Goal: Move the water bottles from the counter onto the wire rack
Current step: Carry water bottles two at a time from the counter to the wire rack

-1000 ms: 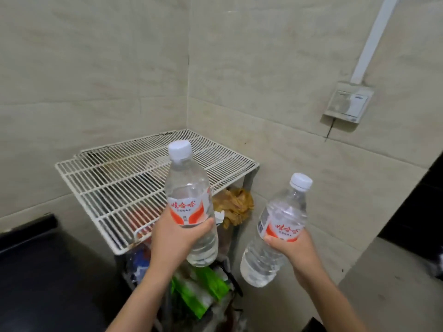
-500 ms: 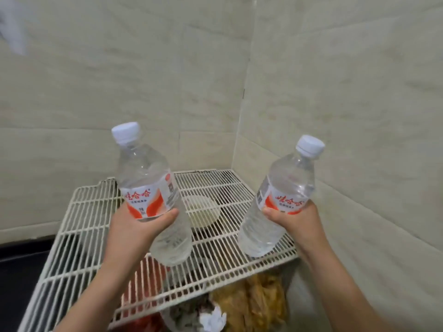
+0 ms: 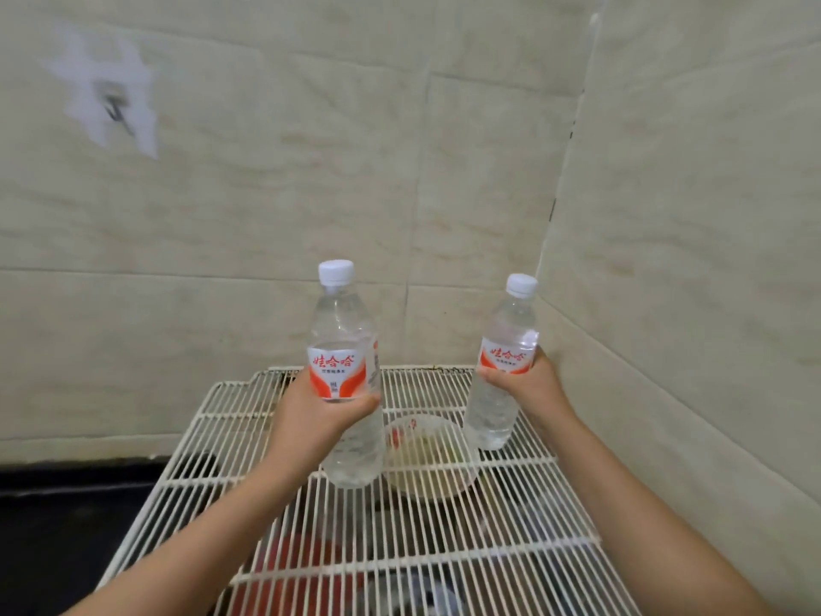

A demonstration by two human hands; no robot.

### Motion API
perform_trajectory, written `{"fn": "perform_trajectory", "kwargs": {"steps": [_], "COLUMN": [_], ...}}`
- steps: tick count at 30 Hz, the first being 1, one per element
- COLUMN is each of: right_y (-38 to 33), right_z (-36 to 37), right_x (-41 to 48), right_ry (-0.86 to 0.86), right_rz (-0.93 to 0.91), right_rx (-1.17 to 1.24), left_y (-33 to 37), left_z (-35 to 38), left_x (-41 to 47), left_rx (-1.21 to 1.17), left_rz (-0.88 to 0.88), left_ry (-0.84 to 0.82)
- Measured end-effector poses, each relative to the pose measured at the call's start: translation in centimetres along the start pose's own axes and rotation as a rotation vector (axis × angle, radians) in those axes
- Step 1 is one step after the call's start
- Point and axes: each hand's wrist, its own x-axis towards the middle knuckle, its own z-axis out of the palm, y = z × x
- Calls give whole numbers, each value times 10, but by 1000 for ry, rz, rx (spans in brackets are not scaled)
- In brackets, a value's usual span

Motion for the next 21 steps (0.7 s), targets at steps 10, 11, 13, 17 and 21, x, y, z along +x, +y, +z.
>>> {"fn": "perform_trajectory", "kwargs": {"steps": [10,11,13,17,21], "right_y": [13,16,17,14,29], "right_z": [-11,-12,-17,-27,-26], "right_x": [99,102,105,102,86], "right_ry": [-106,-113,-151,-209,-116], "right_rz": [74,96,136,162,171], "right_rx": [-136,-119,-87,-55,-76], "left_y": [-24,-25,-25,-20,-18], "left_z": [31,33,39,65,99], "left_x": [68,72,81,105,126], "left_rx": [63,70,68,78,67], "left_rz": [-39,-45,-44,-29,-18], "left_ry": [9,-2,-19,-5,-22]}}
